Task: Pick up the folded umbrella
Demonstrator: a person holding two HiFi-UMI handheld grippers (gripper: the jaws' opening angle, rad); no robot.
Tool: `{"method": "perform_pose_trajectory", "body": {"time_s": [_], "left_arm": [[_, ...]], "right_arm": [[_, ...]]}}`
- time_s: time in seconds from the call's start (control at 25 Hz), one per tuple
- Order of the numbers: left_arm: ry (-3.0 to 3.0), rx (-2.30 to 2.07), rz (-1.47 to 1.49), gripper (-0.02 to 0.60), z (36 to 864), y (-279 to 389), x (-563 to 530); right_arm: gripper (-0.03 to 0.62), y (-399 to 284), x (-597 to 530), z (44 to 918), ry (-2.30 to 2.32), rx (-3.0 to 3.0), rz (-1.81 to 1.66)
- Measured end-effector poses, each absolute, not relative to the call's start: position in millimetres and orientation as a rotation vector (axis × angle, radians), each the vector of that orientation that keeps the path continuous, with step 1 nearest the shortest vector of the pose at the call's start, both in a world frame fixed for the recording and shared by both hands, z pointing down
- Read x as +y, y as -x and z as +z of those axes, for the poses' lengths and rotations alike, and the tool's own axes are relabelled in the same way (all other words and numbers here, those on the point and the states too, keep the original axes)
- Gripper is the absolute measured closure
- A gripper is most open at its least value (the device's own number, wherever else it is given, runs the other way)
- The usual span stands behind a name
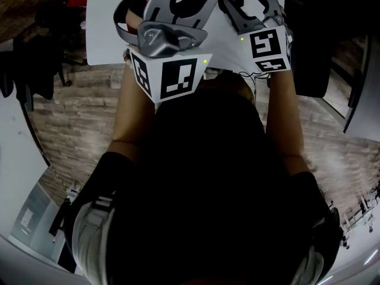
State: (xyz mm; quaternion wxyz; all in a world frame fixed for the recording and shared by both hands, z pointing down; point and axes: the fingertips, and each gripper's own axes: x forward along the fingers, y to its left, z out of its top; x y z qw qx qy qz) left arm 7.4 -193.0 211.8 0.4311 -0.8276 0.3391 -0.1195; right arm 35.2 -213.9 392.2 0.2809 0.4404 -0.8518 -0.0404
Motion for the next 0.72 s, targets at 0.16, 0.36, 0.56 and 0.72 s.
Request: {"method": "perform_pose_trajectory", "body": {"time_s": [0.16, 0.36, 0.56, 0.72], "left_arm": [[2.069, 0.852, -0.298, 0.568, 213, -5, -194], [2.066, 0.851, -0.305, 0.568, 217, -1, -193], [2.081, 0.853, -0.301, 0.568, 217, -3, -194], [2.08, 0.853, -0.301, 0.568, 216, -2, -193]], "right_arm": [[0.36, -36, -210, 409, -1.147, -2.262, -0.057], [0.349, -37, -205, 435, -1.124, -2.228, -0.003], [0.344, -46, -196, 466, -1.09, -2.174, 0.075], [0.342, -48, -189, 483, -1.057, -2.147, 0.119]]}}
